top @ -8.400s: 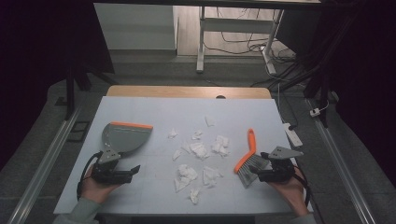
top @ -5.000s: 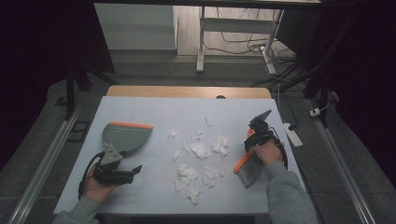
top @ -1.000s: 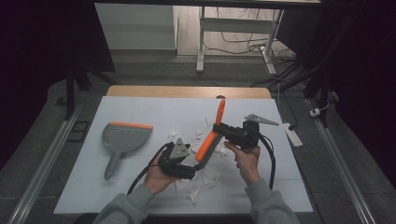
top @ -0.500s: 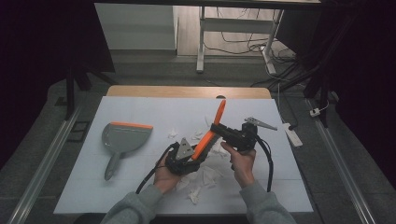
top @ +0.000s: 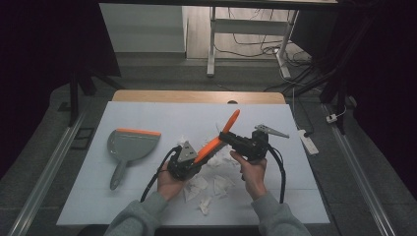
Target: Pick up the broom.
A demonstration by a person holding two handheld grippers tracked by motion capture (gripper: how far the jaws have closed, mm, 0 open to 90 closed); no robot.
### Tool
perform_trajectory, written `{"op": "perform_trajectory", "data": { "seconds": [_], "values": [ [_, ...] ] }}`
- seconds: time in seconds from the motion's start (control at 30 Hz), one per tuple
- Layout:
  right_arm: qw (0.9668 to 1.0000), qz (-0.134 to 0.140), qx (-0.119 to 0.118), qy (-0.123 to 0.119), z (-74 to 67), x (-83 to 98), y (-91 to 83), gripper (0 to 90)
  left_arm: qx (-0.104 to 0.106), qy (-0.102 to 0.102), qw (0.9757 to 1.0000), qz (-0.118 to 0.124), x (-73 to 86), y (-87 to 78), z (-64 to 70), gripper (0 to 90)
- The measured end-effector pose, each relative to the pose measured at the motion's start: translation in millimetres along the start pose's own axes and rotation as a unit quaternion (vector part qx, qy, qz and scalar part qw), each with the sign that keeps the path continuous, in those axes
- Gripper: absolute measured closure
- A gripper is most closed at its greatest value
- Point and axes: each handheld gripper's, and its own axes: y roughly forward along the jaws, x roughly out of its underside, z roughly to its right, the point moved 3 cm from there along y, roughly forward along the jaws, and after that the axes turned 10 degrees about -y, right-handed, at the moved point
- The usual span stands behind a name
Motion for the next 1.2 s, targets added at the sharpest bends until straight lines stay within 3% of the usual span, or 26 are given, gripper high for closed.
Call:
{"op": "perform_trajectory", "data": {
  "seconds": [0.07,0.17,0.23,0.43,0.67,0.77,0.83,0.93,1.03,1.07,1.1,1.13,1.2],
  "values": [
    [0.9998,-0.01,0.004,-0.017,-1.9,-0.2,0.9,65.7,-0.007,0.008,0.9999,-0.003,0.8,-4.2,-3.3,80.0],
    [0.9987,-0.026,0.011,-0.043,-5.0,-2.7,0.3,55.0,-0.011,-0.005,0.9999,0.004,-0.1,-13.1,-13.1,80.1],
    [0.9976,-0.031,-0.004,-0.062,-7.2,-4.8,-2.0,49.7,-0.015,-0.008,0.9998,0.007,-0.5,-19.6,-19.6,80.1],
    [0.9878,-0.066,-0.006,-0.141,-12.4,-11.0,-14.2,45.3,-0.009,-0.006,0.9997,-0.024,0.1,-34.8,-32.9,80.1],
    [0.9776,-0.111,0.007,-0.179,-7.2,-14.2,-27.1,42.5,0.003,0.0,0.9994,-0.035,-1.2,-46.0,-39.7,80.0],
    [0.9761,-0.117,0.004,-0.183,-6.3,-14.7,-29.5,41.5,0.005,0.007,0.999,-0.043,-1.1,-47.0,-39.6,80.0],
    [0.9706,-0.131,0.009,-0.202,-6.8,-15.9,-31.6,40.3,0.007,0.015,0.9983,-0.056,-1.3,-47.2,-39.1,80.0],
    [0.9678,-0.136,0.015,-0.211,-8.4,-16.6,-32.1,39.6,0.012,0.026,0.9968,-0.075,-1.9,-46.7,-37.5,80.0],
    [0.9586,-0.153,0.015,-0.24,-15.6,-17.8,-31.5,38.3,0.016,0.032,0.9955,-0.087,-1.7,-45.0,-35.4,80.0],
    [0.9586,-0.153,0.015,-0.24,-15.6,-17.8,-31.5,38.3,0.017,0.034,0.9949,-0.093,-1.6,-44.5,-34.9,80.0],
    [0.9552,-0.159,0.015,-0.249,-18.5,-18.4,-31.7,38.1,0.016,0.039,0.9946,-0.095,-1.5,-44.2,-34.2,80.0],
    [0.9495,-0.166,0.013,-0.266,-24.3,-19.6,-31.5,37.2,0.017,0.042,0.9939,-0.1,-1.8,-43.7,-32.4,80.0],
    [0.9439,-0.174,0.014,-0.28,-29.9,-20.8,-32.1,36.5,0.018,0.047,0.9934,-0.103,-2.1,-43.8,-31.8,80.0]
  ]
}}
